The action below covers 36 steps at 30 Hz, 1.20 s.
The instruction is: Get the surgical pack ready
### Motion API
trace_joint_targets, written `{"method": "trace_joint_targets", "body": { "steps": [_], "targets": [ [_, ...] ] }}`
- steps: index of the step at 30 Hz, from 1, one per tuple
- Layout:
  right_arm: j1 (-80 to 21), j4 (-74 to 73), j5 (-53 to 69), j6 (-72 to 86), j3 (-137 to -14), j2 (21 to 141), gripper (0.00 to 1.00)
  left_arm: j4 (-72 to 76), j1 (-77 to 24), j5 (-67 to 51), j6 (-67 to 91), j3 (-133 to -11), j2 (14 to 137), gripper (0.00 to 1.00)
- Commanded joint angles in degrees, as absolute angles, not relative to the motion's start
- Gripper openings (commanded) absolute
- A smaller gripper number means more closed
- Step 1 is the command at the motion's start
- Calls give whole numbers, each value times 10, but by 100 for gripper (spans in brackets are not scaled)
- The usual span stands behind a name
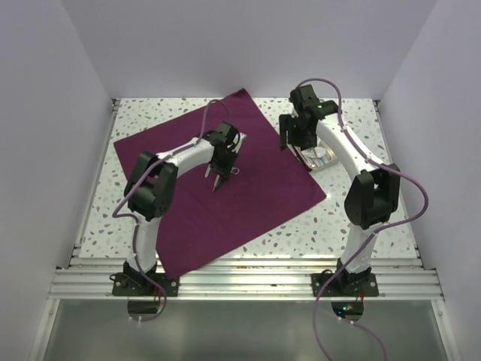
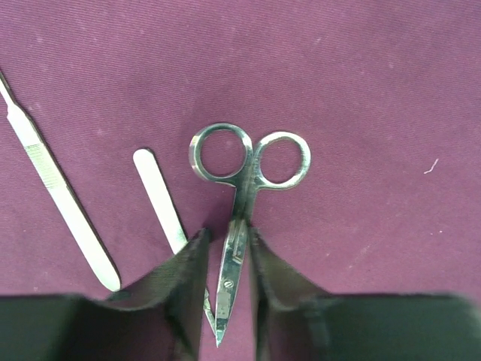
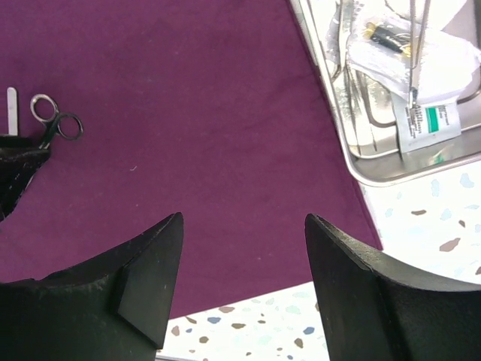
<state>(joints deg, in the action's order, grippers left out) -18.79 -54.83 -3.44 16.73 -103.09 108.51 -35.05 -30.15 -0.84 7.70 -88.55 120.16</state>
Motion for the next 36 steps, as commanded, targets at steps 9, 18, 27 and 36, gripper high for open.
{"method": "trace_joint_targets", "body": {
  "steps": [9,18,27,36],
  "targets": [
    [-221,-547,-28,190,-1070,1101,70,-393,-308,-11,62,-914,1245,9],
    [-230,-474,69,294,-1023,1107,72,-420,-306,-46,80,-975,1218,0],
    [-229,-446,99,337,-987,1114,72,-429,-288,-87,96,-980,1195,0],
    [-226,-445,93,325,-968,1092,73,-418,-289,-63,81,-860,1127,34]
  ]
}}
